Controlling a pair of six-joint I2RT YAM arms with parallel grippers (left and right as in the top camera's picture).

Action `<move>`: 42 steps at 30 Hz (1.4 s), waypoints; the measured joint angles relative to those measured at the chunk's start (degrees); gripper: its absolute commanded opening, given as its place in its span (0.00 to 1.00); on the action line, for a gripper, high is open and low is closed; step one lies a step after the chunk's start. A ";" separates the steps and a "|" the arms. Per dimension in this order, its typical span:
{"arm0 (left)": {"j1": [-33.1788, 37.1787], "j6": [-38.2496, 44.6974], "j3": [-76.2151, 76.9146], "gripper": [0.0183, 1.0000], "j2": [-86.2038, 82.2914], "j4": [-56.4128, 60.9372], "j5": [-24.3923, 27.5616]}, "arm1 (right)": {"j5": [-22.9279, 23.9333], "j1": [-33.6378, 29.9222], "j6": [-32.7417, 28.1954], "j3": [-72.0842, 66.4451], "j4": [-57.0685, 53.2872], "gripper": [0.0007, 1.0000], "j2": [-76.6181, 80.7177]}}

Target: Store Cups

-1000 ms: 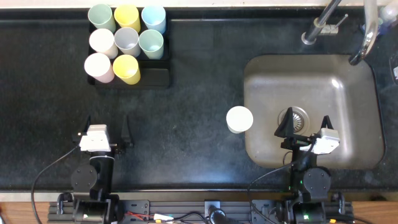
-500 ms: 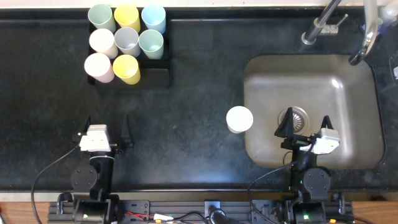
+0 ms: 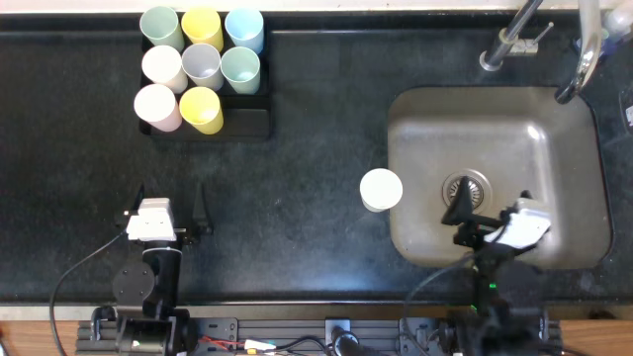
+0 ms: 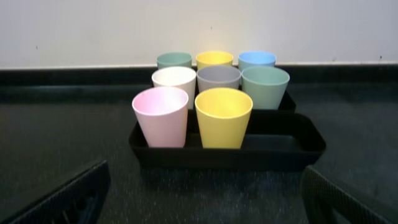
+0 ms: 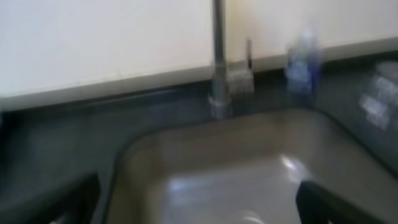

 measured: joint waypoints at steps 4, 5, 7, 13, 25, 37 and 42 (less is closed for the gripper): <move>0.00 0.00 0.04 1.00 -0.13 0.13 0.04 | -0.59 0.09 -0.39 32.37 -25.14 1.00 23.74; 0.00 0.00 0.02 1.00 -0.20 -0.02 -0.02 | -0.46 0.28 -0.79 37.20 -28.89 1.00 28.79; 0.00 0.00 0.02 1.00 -0.22 0.02 0.00 | -0.42 1.99 -2.10 47.23 -37.59 1.00 40.09; 0.00 0.00 0.02 1.00 -0.22 -0.04 0.00 | -0.90 11.52 -8.44 62.31 -55.06 1.00 68.13; 0.00 0.00 0.02 1.00 -0.22 -0.04 0.00 | -17.92 10.10 -23.08 62.36 -50.64 1.00 83.76; 0.00 0.00 0.02 1.00 -0.22 -0.04 0.00 | -20.41 7.93 -28.96 62.31 -49.96 1.00 92.59; 0.00 0.00 0.02 1.00 -0.22 -0.04 0.00 | -20.81 7.93 -30.08 61.42 -48.70 1.00 93.35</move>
